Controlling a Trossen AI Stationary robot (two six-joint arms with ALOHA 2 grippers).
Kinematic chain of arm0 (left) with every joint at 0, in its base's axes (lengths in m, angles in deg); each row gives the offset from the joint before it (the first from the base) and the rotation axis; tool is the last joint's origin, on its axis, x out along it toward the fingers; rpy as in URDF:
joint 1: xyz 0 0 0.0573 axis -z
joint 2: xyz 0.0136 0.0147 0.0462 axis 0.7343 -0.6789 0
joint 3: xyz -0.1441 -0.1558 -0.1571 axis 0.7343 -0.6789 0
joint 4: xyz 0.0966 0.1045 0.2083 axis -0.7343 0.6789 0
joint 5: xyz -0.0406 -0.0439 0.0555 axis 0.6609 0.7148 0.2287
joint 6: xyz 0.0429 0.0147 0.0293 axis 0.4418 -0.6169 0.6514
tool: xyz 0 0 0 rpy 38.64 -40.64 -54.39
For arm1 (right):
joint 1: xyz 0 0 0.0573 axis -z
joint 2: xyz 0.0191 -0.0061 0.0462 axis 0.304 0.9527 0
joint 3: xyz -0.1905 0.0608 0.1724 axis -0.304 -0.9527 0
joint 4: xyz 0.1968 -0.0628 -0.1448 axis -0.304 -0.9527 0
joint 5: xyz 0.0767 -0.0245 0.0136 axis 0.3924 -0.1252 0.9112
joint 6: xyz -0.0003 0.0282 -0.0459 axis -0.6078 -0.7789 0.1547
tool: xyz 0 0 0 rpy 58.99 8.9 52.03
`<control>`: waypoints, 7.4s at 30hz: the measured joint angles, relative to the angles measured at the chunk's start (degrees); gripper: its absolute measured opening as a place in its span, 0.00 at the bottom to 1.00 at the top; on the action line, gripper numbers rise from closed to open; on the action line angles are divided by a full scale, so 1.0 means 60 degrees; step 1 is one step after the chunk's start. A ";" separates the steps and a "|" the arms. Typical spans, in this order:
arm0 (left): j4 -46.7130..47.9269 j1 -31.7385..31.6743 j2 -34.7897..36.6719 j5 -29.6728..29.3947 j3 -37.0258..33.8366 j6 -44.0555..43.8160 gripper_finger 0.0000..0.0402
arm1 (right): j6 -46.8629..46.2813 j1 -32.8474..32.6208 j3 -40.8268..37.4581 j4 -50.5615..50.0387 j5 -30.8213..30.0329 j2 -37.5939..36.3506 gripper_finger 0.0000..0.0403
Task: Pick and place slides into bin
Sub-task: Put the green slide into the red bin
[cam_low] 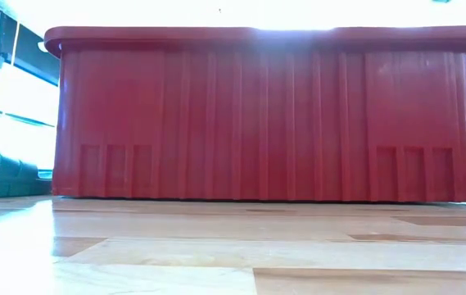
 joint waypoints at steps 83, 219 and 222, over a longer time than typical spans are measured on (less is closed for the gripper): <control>-0.0383 0.2583 0.0147 0.3026 -0.8233 -0.1392 0.26 | -0.2012 -0.1133 -0.0003 0.0117 -0.0693 0.1056 0.33; -0.0706 -0.5247 -0.1354 0.1450 0.2613 0.6156 0.46 | -0.3866 -0.2689 0.0000 0.0007 -0.3495 0.1053 0.33; 0.0109 -0.4550 -0.1328 0.0600 0.2776 0.5543 0.46 | -0.3956 -0.2663 0.0000 0.0004 -0.3497 0.1053 0.33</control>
